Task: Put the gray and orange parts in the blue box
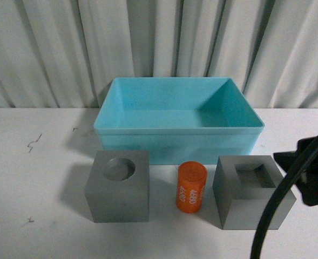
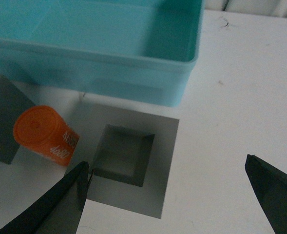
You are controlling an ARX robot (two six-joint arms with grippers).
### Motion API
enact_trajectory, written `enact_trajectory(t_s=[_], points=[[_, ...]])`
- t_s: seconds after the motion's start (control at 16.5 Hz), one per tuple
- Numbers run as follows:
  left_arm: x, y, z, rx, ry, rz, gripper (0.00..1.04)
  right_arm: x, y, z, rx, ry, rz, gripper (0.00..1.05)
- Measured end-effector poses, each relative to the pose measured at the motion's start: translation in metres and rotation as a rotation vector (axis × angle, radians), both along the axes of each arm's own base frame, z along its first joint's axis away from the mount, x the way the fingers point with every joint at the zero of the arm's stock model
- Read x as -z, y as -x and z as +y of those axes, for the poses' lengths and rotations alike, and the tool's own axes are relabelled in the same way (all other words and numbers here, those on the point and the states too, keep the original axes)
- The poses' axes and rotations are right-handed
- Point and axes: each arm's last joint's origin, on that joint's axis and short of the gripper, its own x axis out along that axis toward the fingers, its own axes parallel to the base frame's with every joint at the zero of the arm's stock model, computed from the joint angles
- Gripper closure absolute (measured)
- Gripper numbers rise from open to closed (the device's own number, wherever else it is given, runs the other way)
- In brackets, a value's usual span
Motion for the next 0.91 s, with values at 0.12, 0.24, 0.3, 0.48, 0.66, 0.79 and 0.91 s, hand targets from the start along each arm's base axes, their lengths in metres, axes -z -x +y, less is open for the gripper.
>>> enact_trajectory(t_s=[0.12, 0.24, 0.3, 0.48, 0.66, 0.79, 0.91], points=[[0.000, 0.000, 0.000, 0.000, 0.000, 0.000, 0.07, 0.016, -0.002, 0.008, -0.007, 0.007, 0.047, 0.06], [0.000, 0.000, 0.000, 0.000, 0.000, 0.000, 0.07, 0.028, -0.005, 0.008, 0.023, 0.022, 0.082, 0.06], [0.000, 0.000, 0.000, 0.000, 0.000, 0.000, 0.07, 0.031, -0.006, 0.008, 0.038, 0.020, 0.086, 0.06], [0.000, 0.000, 0.000, 0.000, 0.000, 0.000, 0.07, 0.040, -0.013, 0.008, 0.068, 0.024, 0.102, 0.06], [0.000, 0.000, 0.000, 0.000, 0.000, 0.000, 0.07, 0.053, -0.027, 0.010, 0.099, 0.013, 0.120, 0.06], [0.000, 0.000, 0.000, 0.000, 0.000, 0.000, 0.07, 0.059, -0.036, 0.013, 0.171, -0.008, 0.138, 0.48], [0.000, 0.000, 0.000, 0.000, 0.000, 0.000, 0.07, 0.058, -0.035, 0.013, 0.174, -0.023, 0.143, 0.71]])
